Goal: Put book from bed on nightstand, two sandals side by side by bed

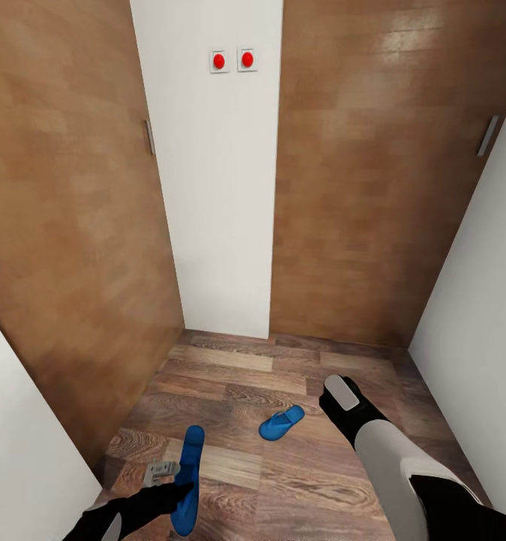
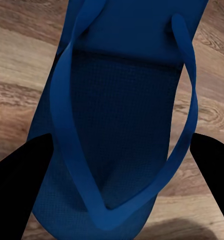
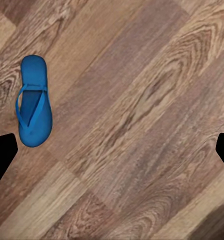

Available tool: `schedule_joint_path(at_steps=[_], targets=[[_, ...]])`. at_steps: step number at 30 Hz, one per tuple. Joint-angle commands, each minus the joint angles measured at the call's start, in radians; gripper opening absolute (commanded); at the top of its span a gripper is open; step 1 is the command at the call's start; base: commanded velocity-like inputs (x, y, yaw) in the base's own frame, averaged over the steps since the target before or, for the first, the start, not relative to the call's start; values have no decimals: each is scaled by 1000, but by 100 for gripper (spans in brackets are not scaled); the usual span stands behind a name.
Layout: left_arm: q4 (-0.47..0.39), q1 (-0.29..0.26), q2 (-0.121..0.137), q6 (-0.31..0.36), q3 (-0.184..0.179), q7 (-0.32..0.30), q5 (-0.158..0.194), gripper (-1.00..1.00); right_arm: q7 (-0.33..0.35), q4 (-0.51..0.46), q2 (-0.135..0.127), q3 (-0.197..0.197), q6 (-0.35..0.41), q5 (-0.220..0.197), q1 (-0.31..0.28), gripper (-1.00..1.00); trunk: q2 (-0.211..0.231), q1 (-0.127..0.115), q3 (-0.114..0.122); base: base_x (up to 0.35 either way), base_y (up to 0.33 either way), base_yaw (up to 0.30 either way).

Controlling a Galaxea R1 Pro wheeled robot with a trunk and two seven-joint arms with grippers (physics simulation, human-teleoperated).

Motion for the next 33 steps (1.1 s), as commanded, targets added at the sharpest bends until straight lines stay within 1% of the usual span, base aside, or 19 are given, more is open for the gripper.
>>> schedule_joint_path(at_steps=[1, 7, 11, 17, 23, 27, 33], targets=[[-1, 0, 0, 10, 4, -4, 8, -100, -4, -2, 1, -3, 8, 1, 0, 100, 0, 0, -1, 33, 0, 0], [-1, 0, -1, 10, 3, -4, 6, -100, -4, 6, 5, -1, 8, 1, 0, 100, 0, 0, -1, 234, 0, 0], [-1, 0, -1, 10, 2, -4, 6, -100, -3, 37, 8, 0, 8, 1, 0, 100, 0, 0, -1, 258, 0, 0], [-1, 0, -2, 10, 2, -4, 6, -100, -2, 56, 19, 2, 9, 1, 0, 100, 0, 0, -1, 46, 0, 0], [-1, 0, -2, 10, 2, -4, 6, -100, -2, 58, 22, 2, 10, 1, 0, 100, 0, 0, -1, 35, 0, 0], [-1, 0, -3, 10, 1, -4, 6, -100, -1, 63, 22, 2, 10, 1, 0, 100, 0, 0, -1, 258, 0, 0], [-1, 0, -11, 10, 2, -4, 6, -100, 0, 78, 23, 2, 10, 1, 0, 100, 0, 0, -1, 303, 0, 0]])
